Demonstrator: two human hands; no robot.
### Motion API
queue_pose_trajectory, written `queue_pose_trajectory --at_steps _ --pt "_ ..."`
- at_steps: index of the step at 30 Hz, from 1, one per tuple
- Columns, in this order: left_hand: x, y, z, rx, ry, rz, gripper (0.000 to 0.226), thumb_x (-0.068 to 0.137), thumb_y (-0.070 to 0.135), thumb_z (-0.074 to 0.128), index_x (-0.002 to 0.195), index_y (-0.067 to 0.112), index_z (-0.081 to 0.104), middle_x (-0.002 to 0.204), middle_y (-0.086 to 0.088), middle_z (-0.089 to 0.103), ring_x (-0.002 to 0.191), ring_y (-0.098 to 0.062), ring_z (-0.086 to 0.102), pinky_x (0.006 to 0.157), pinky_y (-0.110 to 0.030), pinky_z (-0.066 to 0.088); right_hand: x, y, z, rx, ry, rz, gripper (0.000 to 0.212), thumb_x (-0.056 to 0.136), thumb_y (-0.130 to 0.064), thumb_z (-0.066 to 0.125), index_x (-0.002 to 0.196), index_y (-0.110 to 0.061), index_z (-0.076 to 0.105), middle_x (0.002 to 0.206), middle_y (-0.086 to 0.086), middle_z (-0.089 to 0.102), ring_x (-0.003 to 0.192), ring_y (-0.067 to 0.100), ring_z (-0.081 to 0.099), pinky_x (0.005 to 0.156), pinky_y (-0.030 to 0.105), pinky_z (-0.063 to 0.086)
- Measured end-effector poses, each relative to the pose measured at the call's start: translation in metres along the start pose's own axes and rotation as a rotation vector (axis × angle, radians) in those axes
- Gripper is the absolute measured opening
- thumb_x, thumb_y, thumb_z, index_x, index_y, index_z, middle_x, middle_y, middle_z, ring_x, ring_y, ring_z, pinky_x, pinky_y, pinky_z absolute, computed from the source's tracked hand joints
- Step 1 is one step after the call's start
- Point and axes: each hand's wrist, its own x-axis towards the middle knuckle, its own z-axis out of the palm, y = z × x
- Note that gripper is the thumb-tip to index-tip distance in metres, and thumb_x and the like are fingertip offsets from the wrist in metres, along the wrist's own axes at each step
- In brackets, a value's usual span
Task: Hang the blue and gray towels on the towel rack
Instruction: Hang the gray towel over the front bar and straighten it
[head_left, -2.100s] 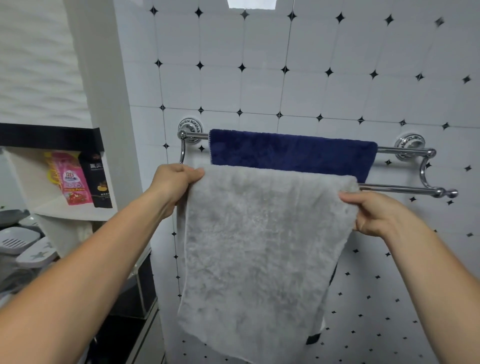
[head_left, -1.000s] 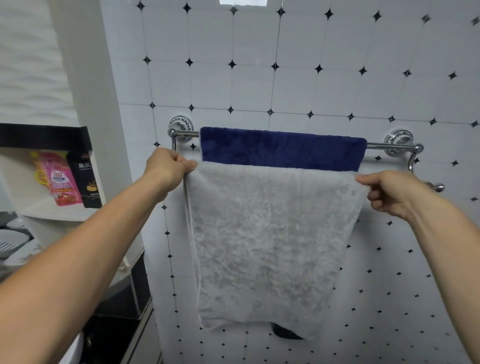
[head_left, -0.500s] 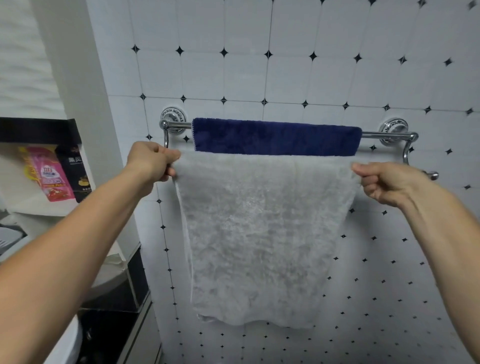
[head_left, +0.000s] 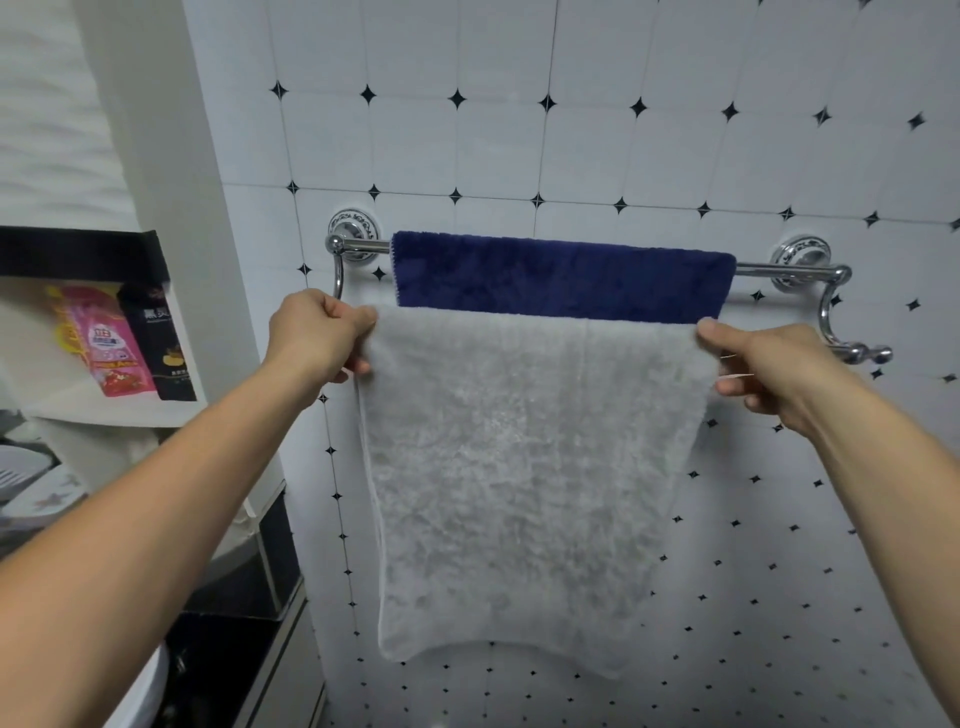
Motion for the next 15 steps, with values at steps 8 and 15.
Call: queue_pose_trajectory --at_steps 8,15 --pt "0.007 0.006 -0.003 0.103 0.096 0.002 0.023 0.083 0.02 0.069 0.066 0.009 0.058 0.032 0.004 0.056 0.027 -0.004 0.047 0.044 -0.023 0.036 0.004 -0.007 -0.002 0.131 0.053 -0.008 0.014 0.079 -0.001 0.074 0.073 -0.007 0.062 0.044 -0.002 0.062 0.028 0.001 0.046 0.03 0.01 0.032" --pt "0.006 0.013 -0.011 0.288 0.008 0.186 0.015 0.081 0.022 0.07 0.087 0.016 0.058 0.073 -0.003 0.069 0.059 -0.02 0.068 0.053 -0.027 0.047 -0.001 -0.012 -0.003 -0.386 0.177 -0.186 0.015 0.077 -0.021 0.079 0.077 -0.018 0.064 0.079 0.003 0.071 0.065 0.02 0.064 0.06 0.029 0.047"
